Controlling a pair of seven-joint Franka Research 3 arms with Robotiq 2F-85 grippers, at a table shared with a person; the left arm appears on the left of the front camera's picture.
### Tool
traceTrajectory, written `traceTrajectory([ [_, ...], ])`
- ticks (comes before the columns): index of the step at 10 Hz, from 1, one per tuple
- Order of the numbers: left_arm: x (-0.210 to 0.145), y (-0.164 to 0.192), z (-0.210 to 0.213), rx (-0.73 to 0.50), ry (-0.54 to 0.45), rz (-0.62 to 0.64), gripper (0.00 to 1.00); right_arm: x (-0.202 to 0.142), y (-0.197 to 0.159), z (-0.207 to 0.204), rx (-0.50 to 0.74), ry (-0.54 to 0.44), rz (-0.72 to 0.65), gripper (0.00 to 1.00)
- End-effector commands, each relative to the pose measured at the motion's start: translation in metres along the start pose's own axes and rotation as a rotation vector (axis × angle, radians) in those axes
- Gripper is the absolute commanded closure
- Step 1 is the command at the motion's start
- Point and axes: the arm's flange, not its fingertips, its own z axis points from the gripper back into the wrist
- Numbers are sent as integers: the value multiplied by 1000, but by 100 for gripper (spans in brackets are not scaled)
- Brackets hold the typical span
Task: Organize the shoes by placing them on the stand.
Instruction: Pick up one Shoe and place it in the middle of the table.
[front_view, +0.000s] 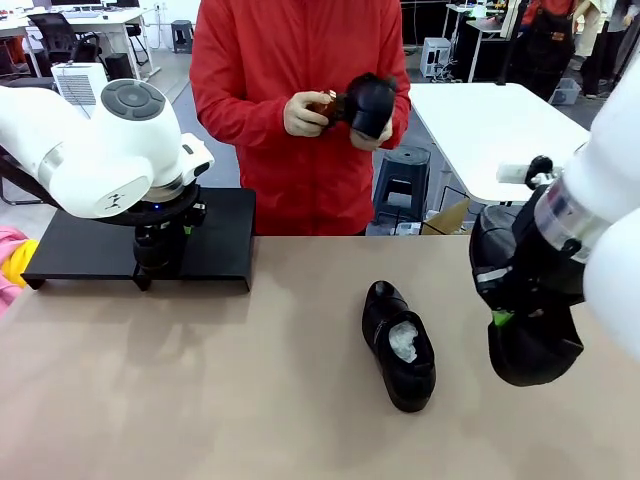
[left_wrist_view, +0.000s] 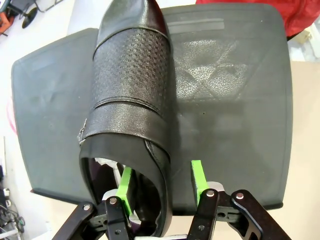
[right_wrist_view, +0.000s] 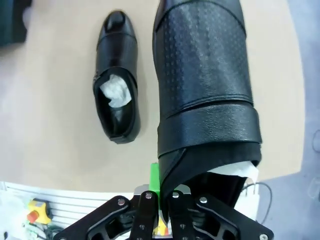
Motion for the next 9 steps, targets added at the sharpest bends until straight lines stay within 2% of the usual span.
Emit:
traceTrajectory([
  [1, 7, 2, 5, 2, -5, 5, 43, -5, 8, -3, -5, 6, 16, 100],
  [2, 11, 2, 15, 14, -21, 17, 43, -11, 5, 2, 42, -24, -11, 100],
  [5, 14, 4, 61, 60, -147, 54, 43, -17, 58, 24, 161, -87, 113, 100],
  [7, 3, 5, 91, 69, -192, 64, 43, -22, 102, 13, 205, -23, 159, 100],
  [9, -23, 10, 128, -9, -154, 113, 43, -28, 150, -25, 243, 48, 173, 100],
])
